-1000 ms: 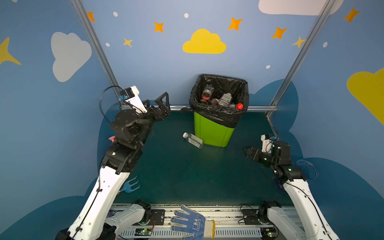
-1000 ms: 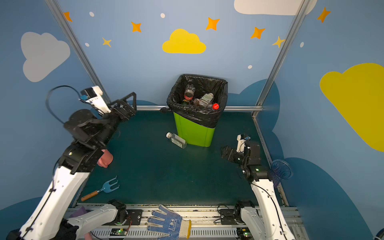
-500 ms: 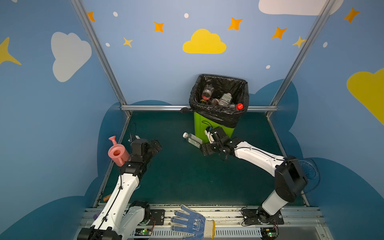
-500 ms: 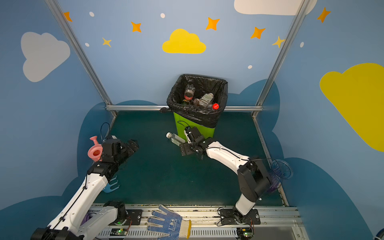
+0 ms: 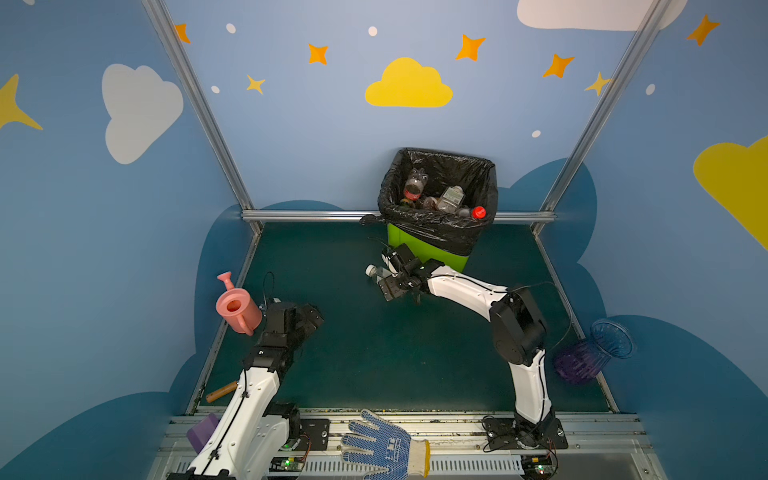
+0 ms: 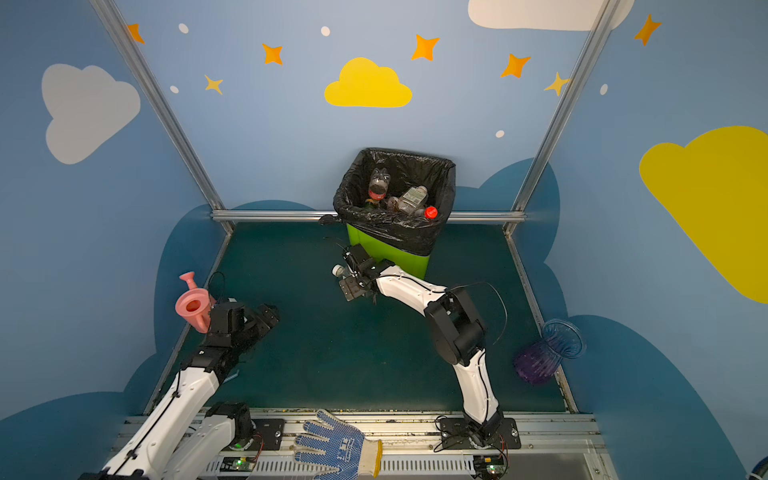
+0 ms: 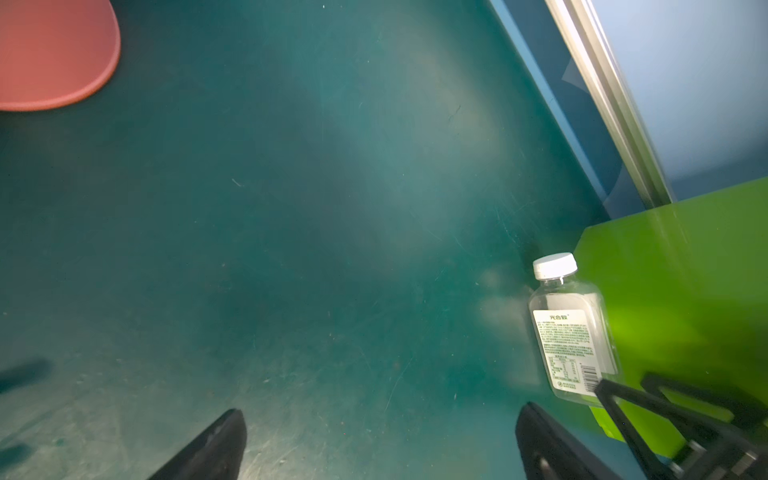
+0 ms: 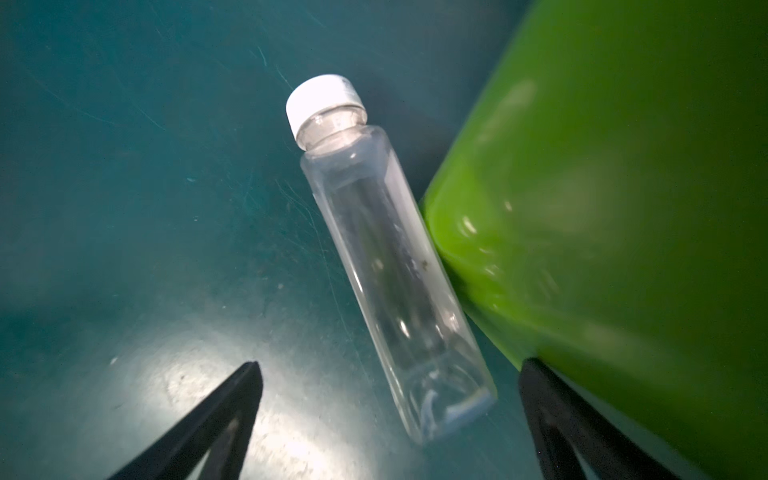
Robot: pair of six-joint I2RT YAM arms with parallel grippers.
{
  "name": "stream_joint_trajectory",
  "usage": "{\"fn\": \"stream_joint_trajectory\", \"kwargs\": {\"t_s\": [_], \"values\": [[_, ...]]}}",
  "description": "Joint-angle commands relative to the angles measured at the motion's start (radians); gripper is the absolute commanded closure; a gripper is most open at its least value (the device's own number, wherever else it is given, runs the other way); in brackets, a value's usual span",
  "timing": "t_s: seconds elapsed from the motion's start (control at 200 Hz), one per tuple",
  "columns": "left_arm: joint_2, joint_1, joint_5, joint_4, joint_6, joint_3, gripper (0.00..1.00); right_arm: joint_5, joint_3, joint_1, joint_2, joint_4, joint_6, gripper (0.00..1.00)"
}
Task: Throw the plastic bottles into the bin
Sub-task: 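Lower the left gripper back while the right gripper reaches for the last clear bottle, then close the right gripper on the last clear white-capped bottle and lift it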
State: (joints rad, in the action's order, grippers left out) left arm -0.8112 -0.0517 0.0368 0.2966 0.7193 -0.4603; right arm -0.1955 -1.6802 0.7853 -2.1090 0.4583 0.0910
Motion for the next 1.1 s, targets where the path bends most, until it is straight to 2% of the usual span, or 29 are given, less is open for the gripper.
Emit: {"fn": "stream_joint_trajectory", "kwargs": {"t_s": [0.0,0.1,0.405,0.571,0.656,0.776,0.866,0.956,1.096], "values": [[0.009,0.009,0.008,0.011,0.000,0.011,0.00,0.000,-0.064,-0.021,-0.041,0.038,-0.031,0.04],[0.009,0.013,0.006,0.012,0.001,0.015,0.00,0.024,-0.089,-0.026,-0.061,0.053,-0.040,0.06],[-0.002,0.022,0.015,0.009,-0.001,0.016,0.00,0.111,-0.154,-0.007,-0.123,0.135,-0.057,0.35],[0.004,0.026,0.014,0.013,0.002,0.017,0.00,0.085,-0.183,-0.003,-0.136,0.163,-0.029,0.39],[0.005,0.027,0.012,0.014,0.000,0.017,0.00,0.079,-0.224,-0.002,-0.157,0.203,-0.018,0.50],[0.006,0.029,0.008,0.019,0.002,0.017,0.00,0.095,-0.229,0.007,-0.141,0.245,0.000,0.73],[0.006,0.032,0.006,0.020,0.006,0.019,0.00,0.114,-0.160,0.018,-0.082,0.251,0.025,0.81],[0.009,0.033,0.005,0.022,0.011,0.021,0.00,0.131,-0.061,0.028,-0.004,0.262,0.062,0.82],[0.019,0.033,0.007,0.027,0.014,0.023,0.00,0.133,0.127,0.047,0.156,0.329,0.112,0.77]]}}
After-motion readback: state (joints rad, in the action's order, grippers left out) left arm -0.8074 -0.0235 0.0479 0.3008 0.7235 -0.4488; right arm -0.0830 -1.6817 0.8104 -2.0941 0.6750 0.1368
